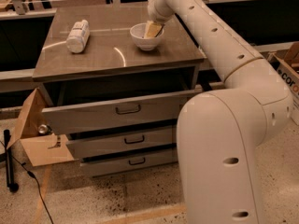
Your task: Pick rxbar blueberry from white bowl and place on counter
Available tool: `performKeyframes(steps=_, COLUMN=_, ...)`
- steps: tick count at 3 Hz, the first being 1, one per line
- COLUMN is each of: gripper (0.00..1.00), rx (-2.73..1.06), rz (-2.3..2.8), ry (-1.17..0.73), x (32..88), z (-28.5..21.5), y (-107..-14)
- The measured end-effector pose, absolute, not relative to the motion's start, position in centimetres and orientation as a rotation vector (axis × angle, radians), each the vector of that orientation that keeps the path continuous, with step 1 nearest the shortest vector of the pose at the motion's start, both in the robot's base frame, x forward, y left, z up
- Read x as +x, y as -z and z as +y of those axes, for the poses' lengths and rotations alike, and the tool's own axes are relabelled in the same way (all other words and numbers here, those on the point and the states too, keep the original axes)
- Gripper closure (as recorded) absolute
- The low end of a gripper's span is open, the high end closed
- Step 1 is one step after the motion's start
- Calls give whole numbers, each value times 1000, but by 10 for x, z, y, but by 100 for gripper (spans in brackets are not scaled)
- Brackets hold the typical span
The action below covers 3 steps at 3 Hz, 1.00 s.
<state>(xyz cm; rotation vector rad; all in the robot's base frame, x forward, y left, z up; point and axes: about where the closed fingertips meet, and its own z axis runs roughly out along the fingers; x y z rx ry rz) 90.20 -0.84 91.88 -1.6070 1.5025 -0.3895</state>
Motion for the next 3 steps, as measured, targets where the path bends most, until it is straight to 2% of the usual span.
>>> performKeyframes(steps=3, gripper=0, rx=-1467, rz=1792, ry=261, x=897, z=-30, y=-903)
